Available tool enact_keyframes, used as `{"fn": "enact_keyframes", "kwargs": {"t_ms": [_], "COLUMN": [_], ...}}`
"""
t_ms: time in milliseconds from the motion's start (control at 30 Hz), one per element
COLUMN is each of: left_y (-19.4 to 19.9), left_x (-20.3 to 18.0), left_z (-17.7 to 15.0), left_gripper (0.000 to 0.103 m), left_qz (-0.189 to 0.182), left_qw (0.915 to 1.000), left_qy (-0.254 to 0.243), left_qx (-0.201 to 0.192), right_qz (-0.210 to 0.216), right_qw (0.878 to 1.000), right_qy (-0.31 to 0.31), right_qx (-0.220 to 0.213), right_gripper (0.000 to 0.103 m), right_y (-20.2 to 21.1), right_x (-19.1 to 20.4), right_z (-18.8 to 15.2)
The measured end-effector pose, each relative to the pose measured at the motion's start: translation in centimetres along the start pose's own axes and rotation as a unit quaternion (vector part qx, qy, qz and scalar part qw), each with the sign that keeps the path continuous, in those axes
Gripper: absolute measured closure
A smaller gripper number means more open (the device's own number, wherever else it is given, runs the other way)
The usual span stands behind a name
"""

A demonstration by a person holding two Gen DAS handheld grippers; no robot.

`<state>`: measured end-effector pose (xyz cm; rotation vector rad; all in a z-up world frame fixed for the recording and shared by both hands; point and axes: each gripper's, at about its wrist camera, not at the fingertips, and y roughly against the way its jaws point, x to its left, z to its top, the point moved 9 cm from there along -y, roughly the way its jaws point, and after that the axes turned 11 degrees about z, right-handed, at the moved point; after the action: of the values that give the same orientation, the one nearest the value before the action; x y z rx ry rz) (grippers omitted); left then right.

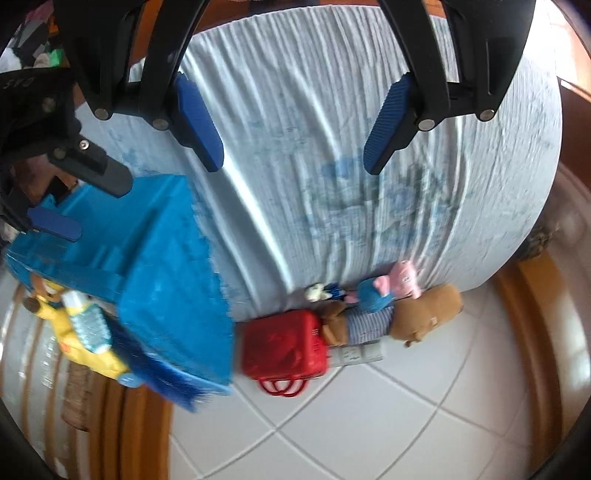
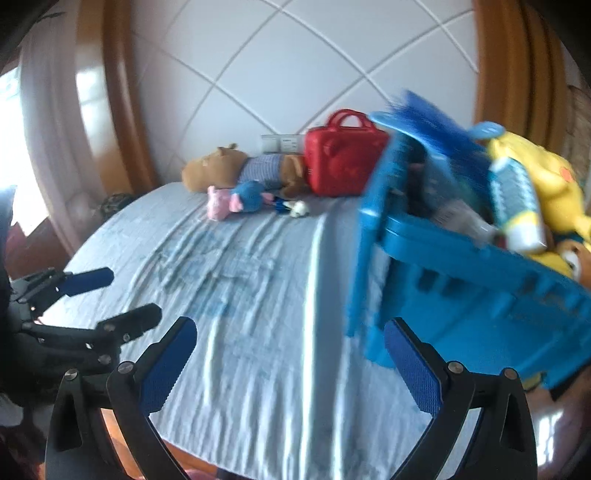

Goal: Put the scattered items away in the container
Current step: 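Withdraw both open tools from the crate back over the bed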

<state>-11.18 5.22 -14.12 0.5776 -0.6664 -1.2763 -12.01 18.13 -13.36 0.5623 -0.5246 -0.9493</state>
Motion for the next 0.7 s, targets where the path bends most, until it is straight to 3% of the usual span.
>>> {"fn": "enact_keyframes", "kwargs": {"t_ms": [233, 700], "left_y": [-2.4, -9.9], "left_x": [4.9, 13.6], "left_z": [2.0, 6.4], "left_gripper": [0.025, 0.025], "left_qz": [0.013, -0.008], "left_qw": [0.9998, 0.9983], "left_qy": [0.014, -0.058], "left_qx": [-0.002, -0.001], "right_qz": [0.016, -0.036], "right_qw": [0.999, 0.999], "right_qy": [0.030, 0.006], "right_qx": [0.015, 0.030], "right_gripper": [0.000, 0.000], "right_y": [-4.1, -13.0], "right_x": [3.8, 9.0], "right_z": [2.8, 8.5]}}
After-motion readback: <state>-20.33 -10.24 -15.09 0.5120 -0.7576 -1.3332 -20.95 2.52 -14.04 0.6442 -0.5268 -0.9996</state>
